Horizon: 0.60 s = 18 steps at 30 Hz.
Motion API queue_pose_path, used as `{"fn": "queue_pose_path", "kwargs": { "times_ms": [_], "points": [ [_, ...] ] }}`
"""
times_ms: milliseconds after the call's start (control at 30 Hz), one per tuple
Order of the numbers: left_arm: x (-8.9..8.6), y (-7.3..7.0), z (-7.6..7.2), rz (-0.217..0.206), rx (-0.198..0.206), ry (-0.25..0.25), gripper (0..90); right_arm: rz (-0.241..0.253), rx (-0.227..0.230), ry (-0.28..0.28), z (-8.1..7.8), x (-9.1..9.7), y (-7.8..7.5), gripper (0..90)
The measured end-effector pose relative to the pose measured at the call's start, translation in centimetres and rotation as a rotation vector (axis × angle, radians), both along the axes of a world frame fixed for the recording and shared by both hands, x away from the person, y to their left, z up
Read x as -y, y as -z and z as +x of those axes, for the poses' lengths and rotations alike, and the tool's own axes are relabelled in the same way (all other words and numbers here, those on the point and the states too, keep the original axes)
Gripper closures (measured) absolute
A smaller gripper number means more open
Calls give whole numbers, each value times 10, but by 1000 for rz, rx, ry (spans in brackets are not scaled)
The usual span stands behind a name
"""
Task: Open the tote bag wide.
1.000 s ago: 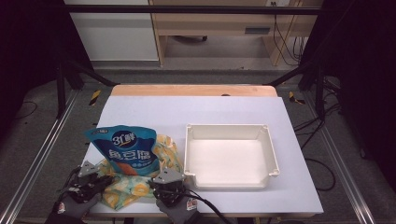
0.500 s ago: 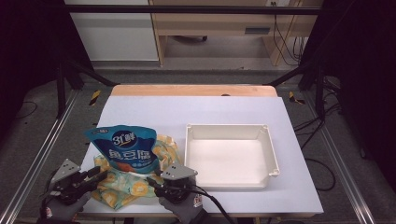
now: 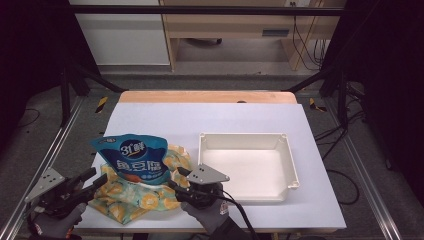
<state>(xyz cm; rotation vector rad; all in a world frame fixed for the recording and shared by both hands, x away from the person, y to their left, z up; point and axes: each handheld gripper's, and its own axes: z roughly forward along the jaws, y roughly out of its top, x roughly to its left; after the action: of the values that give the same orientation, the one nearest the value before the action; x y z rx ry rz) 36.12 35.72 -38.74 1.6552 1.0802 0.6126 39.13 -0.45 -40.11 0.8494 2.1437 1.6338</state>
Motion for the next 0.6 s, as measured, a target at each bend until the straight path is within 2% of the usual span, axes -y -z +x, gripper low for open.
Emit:
{"fn": "queue_pose_path", "kwargs": {
  "times_ms": [267, 600],
  "points": [
    [3, -17, 4, -7, 47, 2, 434, 21, 46, 9, 4, 12, -21, 469],
    [4, -36, 8, -17, 84, 2, 397, 27, 70, 20, 14, 20, -40, 413]
  ]
}}
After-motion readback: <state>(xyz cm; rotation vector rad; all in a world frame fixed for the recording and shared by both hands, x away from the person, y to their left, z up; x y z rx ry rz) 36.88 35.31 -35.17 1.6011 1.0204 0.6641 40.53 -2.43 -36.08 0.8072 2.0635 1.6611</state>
